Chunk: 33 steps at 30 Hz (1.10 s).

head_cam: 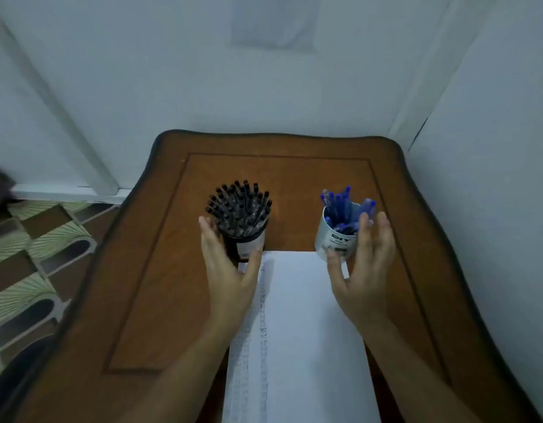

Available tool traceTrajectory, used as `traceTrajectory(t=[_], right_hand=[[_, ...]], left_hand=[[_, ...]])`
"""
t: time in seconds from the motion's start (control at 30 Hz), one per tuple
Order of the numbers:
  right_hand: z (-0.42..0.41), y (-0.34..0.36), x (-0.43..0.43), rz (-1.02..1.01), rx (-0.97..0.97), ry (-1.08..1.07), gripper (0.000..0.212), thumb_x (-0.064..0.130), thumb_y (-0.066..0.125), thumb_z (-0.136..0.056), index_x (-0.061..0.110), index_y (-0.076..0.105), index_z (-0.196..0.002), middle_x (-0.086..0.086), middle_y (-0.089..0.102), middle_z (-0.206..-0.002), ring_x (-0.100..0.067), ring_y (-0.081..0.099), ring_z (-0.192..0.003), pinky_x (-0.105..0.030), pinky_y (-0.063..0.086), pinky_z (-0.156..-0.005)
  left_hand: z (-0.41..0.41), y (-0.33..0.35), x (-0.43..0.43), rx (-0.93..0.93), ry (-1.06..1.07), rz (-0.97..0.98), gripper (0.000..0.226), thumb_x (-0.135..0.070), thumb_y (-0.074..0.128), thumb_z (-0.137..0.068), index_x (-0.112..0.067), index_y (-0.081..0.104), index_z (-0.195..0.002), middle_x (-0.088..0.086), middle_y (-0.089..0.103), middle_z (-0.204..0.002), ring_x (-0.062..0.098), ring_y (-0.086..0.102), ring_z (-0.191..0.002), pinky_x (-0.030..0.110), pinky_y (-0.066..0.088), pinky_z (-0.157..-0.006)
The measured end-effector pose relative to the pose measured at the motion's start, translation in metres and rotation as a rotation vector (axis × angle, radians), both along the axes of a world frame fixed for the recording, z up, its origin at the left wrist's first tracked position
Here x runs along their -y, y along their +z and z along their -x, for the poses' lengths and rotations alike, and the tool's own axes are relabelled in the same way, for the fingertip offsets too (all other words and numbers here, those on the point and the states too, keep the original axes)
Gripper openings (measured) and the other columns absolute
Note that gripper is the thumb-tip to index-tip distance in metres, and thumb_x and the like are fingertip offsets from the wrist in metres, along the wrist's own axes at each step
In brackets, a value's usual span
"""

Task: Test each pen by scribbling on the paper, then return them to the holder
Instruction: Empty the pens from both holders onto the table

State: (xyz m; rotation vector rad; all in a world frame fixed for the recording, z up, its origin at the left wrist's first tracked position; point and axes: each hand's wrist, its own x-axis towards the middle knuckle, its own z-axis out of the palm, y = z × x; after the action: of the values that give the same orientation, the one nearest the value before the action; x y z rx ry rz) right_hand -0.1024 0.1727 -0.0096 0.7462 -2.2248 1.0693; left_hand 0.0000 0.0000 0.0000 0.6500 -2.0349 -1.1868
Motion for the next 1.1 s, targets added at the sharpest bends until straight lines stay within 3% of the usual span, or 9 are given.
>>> traceTrajectory(t=[0.07, 0.2, 0.37, 0.6, 0.73, 0.87, 0.93, 1.0, 1.1], right_hand=[[0.004, -0.011, -0.001, 0.165, 0.099, -0.029, 0.081, 0.028, 0.068, -0.089, 0.022, 0.021, -0.155, -0.002, 0.016, -0.159, -0.02, 0.021, -0.149, -0.039, 0.037, -0.116], [0.015, -0.025, 0.006, 0.371, 0.416, 0.015, 0.101, 0.044, 0.077, -0.077, 0.059, 0.008, -0.15, 0.016, 0.021, -0.157, -0.027, 0.037, -0.143, -0.055, 0.046, -0.105], [0.02, -0.028, 0.013, 0.494, 0.542, 0.159, 0.095, 0.004, 0.079, -0.078, 0.032, 0.027, -0.153, 0.003, 0.051, -0.142, -0.012, 0.057, -0.125, -0.033, 0.056, -0.094], [0.016, -0.017, 0.008, 0.501, 0.657, 0.235, 0.089, -0.001, 0.081, -0.077, 0.028, 0.032, -0.145, 0.004, 0.058, -0.132, -0.005, 0.063, -0.111, -0.017, 0.055, -0.078], [0.019, -0.007, -0.005, 0.339, 0.626, 0.253, 0.08, 0.003, 0.085, -0.072, 0.04, 0.041, -0.127, 0.008, 0.06, -0.127, -0.007, 0.061, -0.114, -0.019, 0.056, -0.079], [0.024, 0.001, -0.023, 0.099, 0.452, 0.23, 0.081, 0.023, 0.087, -0.066, 0.026, 0.048, -0.137, 0.004, 0.06, -0.13, -0.013, 0.059, -0.119, -0.043, 0.055, -0.096], [0.028, 0.005, -0.032, -0.129, 0.305, 0.143, 0.092, 0.029, 0.088, -0.067, 0.021, 0.043, -0.146, -0.002, 0.058, -0.135, -0.022, 0.054, -0.123, -0.043, 0.045, -0.103], [0.03, 0.008, -0.04, -0.36, 0.18, 0.044, 0.092, 0.028, 0.086, -0.073, 0.022, 0.037, -0.151, -0.007, 0.053, -0.137, -0.028, 0.047, -0.122, -0.039, 0.038, -0.098], [0.029, 0.012, -0.054, -0.578, -0.003, 0.015, 0.088, 0.028, 0.087, -0.072, 0.024, 0.043, -0.148, -0.013, 0.055, -0.128, -0.032, 0.047, -0.116, -0.042, 0.046, -0.088]], left_hand=[[0.006, -0.008, 0.001, -0.048, 0.07, -0.066, 0.097, -0.023, 0.072, -0.088, -0.026, 0.003, -0.156, 0.004, 0.021, -0.159, 0.016, 0.024, -0.146, 0.044, 0.032, -0.116], [0.015, -0.022, 0.006, -0.092, 0.132, -0.091, 0.088, -0.025, 0.079, -0.082, -0.02, 0.027, -0.153, 0.001, 0.036, -0.146, 0.014, 0.039, -0.134, 0.039, 0.042, -0.109], [0.014, -0.023, 0.006, -0.116, 0.127, -0.099, 0.084, -0.017, 0.079, -0.081, -0.017, 0.031, -0.15, 0.0, 0.04, -0.14, 0.016, 0.043, -0.131, 0.044, 0.045, -0.106], [0.003, -0.021, 0.007, -0.07, 0.065, -0.137, 0.087, -0.02, 0.076, -0.085, -0.028, 0.022, -0.153, -0.005, 0.034, -0.147, 0.015, 0.041, -0.134, 0.039, 0.043, -0.108], [0.002, -0.021, 0.007, -0.073, 0.064, -0.123, 0.085, -0.02, 0.074, -0.087, -0.029, 0.022, -0.153, -0.004, 0.033, -0.148, 0.016, 0.042, -0.134, 0.037, 0.043, -0.107], [0.002, -0.023, 0.008, -0.076, 0.064, -0.131, 0.085, -0.019, 0.073, -0.087, -0.029, 0.021, -0.153, -0.005, 0.032, -0.149, 0.016, 0.041, -0.134, 0.036, 0.042, -0.108], [0.002, -0.022, 0.008, -0.074, 0.07, -0.115, 0.085, -0.019, 0.073, -0.087, -0.028, 0.021, -0.153, -0.003, 0.033, -0.149, 0.016, 0.041, -0.134, 0.035, 0.041, -0.108], [0.003, -0.022, 0.007, -0.071, 0.073, -0.116, 0.084, -0.018, 0.073, -0.087, -0.028, 0.022, -0.153, -0.003, 0.033, -0.149, 0.015, 0.039, -0.135, 0.03, 0.037, -0.107], [0.002, -0.022, 0.007, -0.078, 0.079, -0.111, 0.084, -0.018, 0.074, -0.087, -0.027, 0.023, -0.153, -0.002, 0.034, -0.149, 0.015, 0.039, -0.134, 0.029, 0.037, -0.106]])
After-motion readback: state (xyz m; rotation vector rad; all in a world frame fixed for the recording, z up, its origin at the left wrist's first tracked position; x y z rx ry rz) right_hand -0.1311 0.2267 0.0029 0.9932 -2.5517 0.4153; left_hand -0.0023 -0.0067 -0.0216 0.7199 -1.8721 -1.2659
